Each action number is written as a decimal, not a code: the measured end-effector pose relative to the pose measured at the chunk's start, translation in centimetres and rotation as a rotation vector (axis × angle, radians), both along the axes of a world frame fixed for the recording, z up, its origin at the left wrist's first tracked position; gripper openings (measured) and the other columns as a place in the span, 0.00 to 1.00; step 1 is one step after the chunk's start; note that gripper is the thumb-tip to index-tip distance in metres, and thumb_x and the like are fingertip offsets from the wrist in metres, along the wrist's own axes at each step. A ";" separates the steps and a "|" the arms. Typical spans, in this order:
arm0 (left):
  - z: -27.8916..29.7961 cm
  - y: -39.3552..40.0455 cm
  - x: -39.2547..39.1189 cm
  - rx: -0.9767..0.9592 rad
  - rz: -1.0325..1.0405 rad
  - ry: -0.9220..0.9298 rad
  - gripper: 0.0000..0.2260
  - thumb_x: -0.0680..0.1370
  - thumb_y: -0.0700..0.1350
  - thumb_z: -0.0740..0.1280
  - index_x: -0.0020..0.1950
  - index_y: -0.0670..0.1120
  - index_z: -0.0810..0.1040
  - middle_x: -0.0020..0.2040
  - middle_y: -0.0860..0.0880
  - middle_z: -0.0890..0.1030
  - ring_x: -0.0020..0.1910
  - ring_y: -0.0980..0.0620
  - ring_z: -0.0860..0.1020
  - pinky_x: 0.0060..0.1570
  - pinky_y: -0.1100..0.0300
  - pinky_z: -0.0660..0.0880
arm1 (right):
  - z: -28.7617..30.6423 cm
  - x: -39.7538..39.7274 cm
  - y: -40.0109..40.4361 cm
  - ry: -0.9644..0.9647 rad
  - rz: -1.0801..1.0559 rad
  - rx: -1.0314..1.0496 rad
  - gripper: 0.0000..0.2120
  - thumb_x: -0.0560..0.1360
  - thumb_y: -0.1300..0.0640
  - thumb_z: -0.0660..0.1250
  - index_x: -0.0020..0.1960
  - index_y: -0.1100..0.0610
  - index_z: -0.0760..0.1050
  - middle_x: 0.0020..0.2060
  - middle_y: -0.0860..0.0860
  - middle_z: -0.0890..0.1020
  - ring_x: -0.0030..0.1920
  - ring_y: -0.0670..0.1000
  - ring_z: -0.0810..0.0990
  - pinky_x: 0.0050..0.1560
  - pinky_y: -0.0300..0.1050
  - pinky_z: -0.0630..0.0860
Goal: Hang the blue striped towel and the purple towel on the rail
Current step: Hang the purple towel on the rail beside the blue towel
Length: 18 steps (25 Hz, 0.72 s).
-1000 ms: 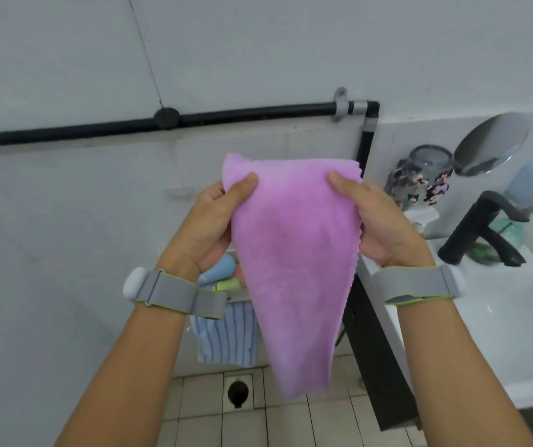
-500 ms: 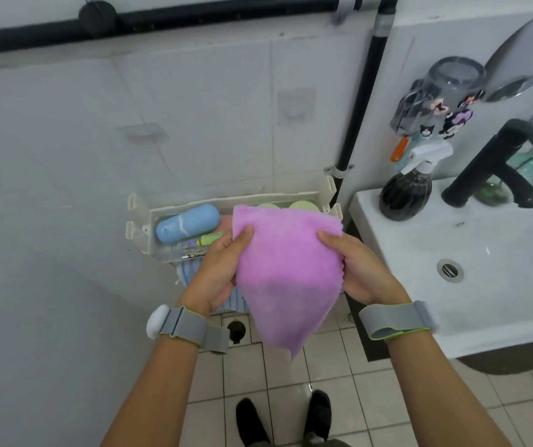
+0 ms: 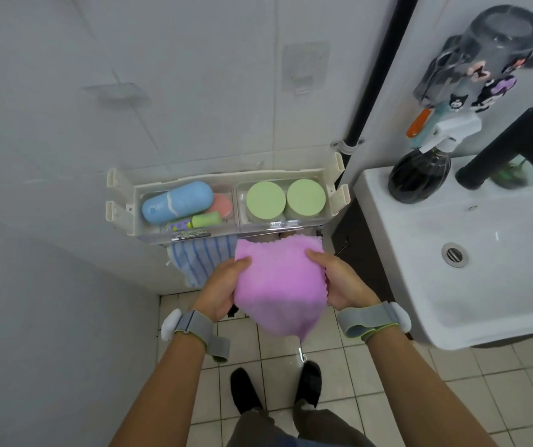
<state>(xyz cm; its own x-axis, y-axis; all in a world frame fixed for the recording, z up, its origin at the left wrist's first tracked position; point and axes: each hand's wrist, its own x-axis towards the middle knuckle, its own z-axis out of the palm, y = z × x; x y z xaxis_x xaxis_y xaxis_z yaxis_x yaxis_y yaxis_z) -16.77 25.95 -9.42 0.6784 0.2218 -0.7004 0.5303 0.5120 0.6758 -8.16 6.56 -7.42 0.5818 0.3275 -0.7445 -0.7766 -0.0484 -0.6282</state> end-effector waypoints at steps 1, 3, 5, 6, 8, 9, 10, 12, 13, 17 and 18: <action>-0.3 0.0 0.4 0.001 0.008 0.009 0.12 0.81 0.42 0.63 0.62 0.40 0.78 0.55 0.43 0.83 0.49 0.48 0.81 0.51 0.55 0.78 | -0.5 0.3 0.3 0.027 -0.017 -0.002 0.19 0.79 0.52 0.65 0.65 0.62 0.75 0.53 0.57 0.83 0.53 0.58 0.81 0.51 0.50 0.77; -1.3 0.0 1.2 -0.029 0.036 0.019 0.13 0.80 0.44 0.65 0.62 0.40 0.79 0.54 0.43 0.84 0.49 0.47 0.82 0.54 0.53 0.77 | -1.5 1.3 1.0 0.064 -0.057 0.006 0.16 0.79 0.52 0.65 0.60 0.62 0.77 0.47 0.56 0.83 0.48 0.57 0.81 0.47 0.48 0.77; -2.5 0.1 1.3 -0.035 0.002 0.007 0.17 0.77 0.47 0.70 0.62 0.39 0.80 0.56 0.43 0.84 0.53 0.45 0.83 0.60 0.50 0.76 | -2.3 2.3 1.8 0.058 -0.112 0.000 0.15 0.78 0.52 0.66 0.57 0.62 0.78 0.45 0.57 0.83 0.46 0.58 0.81 0.51 0.50 0.77; -3.3 0.1 1.1 -0.008 -0.066 0.008 0.19 0.75 0.49 0.72 0.62 0.40 0.80 0.57 0.43 0.85 0.55 0.44 0.83 0.62 0.49 0.76 | -2.8 3.0 2.1 0.046 -0.115 -0.006 0.16 0.78 0.51 0.66 0.58 0.63 0.79 0.47 0.58 0.83 0.49 0.59 0.81 0.55 0.51 0.77; -4.3 -0.2 0.6 0.095 -0.184 0.010 0.20 0.72 0.52 0.74 0.61 0.42 0.82 0.57 0.44 0.85 0.58 0.44 0.83 0.62 0.49 0.77 | -4.0 4.5 2.8 0.015 -0.080 -0.037 0.24 0.75 0.47 0.68 0.61 0.65 0.77 0.49 0.59 0.83 0.51 0.60 0.81 0.58 0.54 0.76; -4.5 -0.2 0.8 0.152 -0.184 -0.002 0.18 0.73 0.51 0.74 0.59 0.43 0.82 0.56 0.44 0.86 0.57 0.45 0.83 0.60 0.51 0.78 | -4.5 5.3 3.1 0.006 -0.040 -0.072 0.27 0.74 0.46 0.69 0.61 0.67 0.77 0.48 0.60 0.83 0.50 0.61 0.80 0.55 0.54 0.76; -4.5 -0.3 1.2 0.203 -0.151 -0.023 0.15 0.74 0.49 0.74 0.58 0.44 0.82 0.56 0.44 0.86 0.56 0.46 0.83 0.57 0.53 0.80 | -4.5 5.9 3.1 -0.006 -0.003 -0.097 0.23 0.75 0.47 0.67 0.57 0.67 0.77 0.43 0.59 0.84 0.46 0.60 0.81 0.52 0.53 0.77; -4.1 -0.1 2.7 0.270 -0.079 -0.033 0.13 0.75 0.46 0.73 0.57 0.44 0.82 0.56 0.43 0.85 0.53 0.46 0.84 0.55 0.54 0.80 | -4.5 6.6 3.2 -0.012 0.050 -0.093 0.11 0.79 0.53 0.62 0.47 0.61 0.76 0.28 0.51 0.84 0.38 0.55 0.78 0.43 0.49 0.76; -3.8 0.0 3.4 0.276 -0.057 -0.029 0.14 0.75 0.46 0.73 0.59 0.43 0.82 0.56 0.43 0.85 0.54 0.44 0.84 0.55 0.52 0.80 | -4.8 6.8 3.3 -0.001 0.043 -0.083 0.10 0.80 0.54 0.61 0.44 0.59 0.76 0.24 0.49 0.83 0.37 0.53 0.78 0.41 0.48 0.76; -4.1 0.6 5.3 0.272 0.008 0.001 0.20 0.71 0.54 0.74 0.60 0.47 0.83 0.55 0.45 0.86 0.56 0.44 0.83 0.59 0.45 0.78 | -7.1 5.3 2.3 0.008 0.070 0.084 0.13 0.77 0.46 0.65 0.51 0.55 0.81 0.38 0.51 0.85 0.39 0.51 0.84 0.43 0.46 0.77; -4.5 0.8 5.6 0.259 0.040 0.018 0.21 0.69 0.55 0.75 0.58 0.47 0.83 0.55 0.45 0.86 0.56 0.44 0.83 0.60 0.43 0.78 | -7.9 4.8 2.1 0.010 0.153 0.077 0.13 0.77 0.47 0.65 0.54 0.54 0.80 0.44 0.51 0.86 0.45 0.51 0.84 0.49 0.47 0.77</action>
